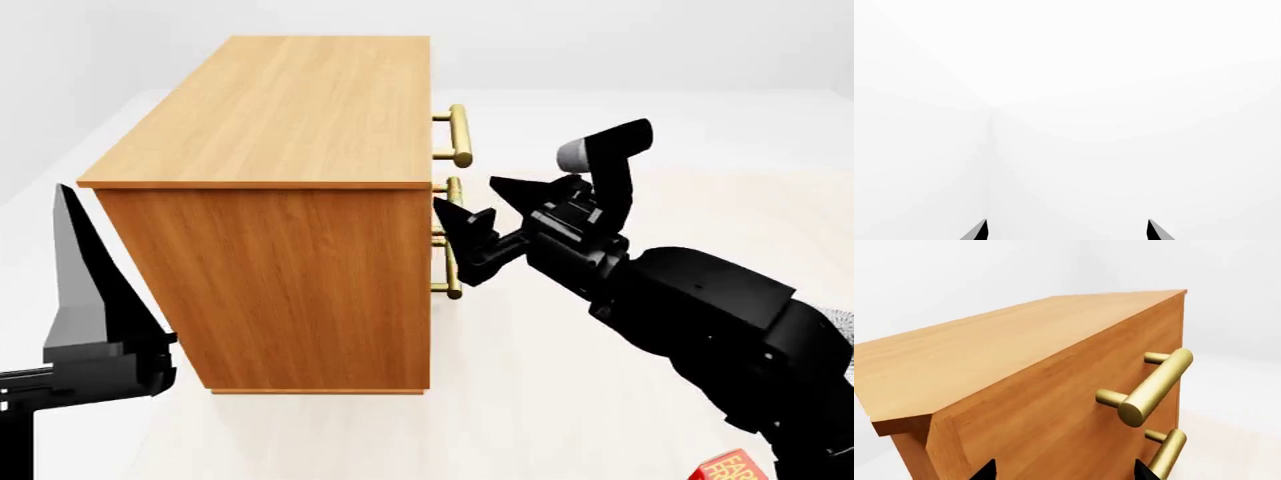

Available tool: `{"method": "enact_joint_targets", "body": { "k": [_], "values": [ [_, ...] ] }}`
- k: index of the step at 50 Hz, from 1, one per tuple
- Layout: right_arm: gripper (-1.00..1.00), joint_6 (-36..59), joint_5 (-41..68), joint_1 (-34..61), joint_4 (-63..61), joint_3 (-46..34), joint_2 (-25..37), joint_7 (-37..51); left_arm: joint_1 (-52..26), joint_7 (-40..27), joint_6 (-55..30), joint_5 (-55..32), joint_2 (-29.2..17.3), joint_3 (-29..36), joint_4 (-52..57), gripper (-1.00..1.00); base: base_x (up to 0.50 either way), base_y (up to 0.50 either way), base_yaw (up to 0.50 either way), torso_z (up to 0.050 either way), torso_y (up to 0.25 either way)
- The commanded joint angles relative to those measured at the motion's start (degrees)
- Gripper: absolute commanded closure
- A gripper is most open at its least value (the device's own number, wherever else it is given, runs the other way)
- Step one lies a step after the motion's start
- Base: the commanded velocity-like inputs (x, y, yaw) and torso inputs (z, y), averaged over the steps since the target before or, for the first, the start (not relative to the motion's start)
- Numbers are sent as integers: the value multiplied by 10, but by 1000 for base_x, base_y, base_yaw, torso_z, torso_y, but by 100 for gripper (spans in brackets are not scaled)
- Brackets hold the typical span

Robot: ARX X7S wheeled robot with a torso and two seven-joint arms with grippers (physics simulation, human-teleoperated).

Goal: Close the top drawer of the cabinet and put the bowl on top of it.

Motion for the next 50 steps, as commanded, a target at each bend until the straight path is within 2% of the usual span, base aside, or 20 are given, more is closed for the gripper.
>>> {"method": "enact_joint_targets", "body": {
  "k": [1,11,21,27,31,50],
  "values": [
    [-100,-2,15,1,-31,-15,-6,-42,5,2,6,7,3,2,-7,-100,0,0,0,0,0],
    [-100,-8,11,-4,-38,-16,4,-56,8,7,12,14,9,5,-17,-100,0,0,0,0,1],
    [-100,-13,6,-10,-31,-8,14,-34,1,4,-4,1,5,-1,0,-100,0,0,0,0,0],
    [-100,-28,11,-29,-53,14,45,-14,-2,5,-7,-1,6,0,2,-100,0,0,0,0,2],
    [-100,-56,-23,-45,-75,19,67,-12,-1,6,-5,0,7,0,0,-100,0,0,0,0,0],
    [-100,-47,-4,-71,-171,86,206,87,6,10,3,6,9,0,-7,-100,0,0,0,0,0]
  ]
}}
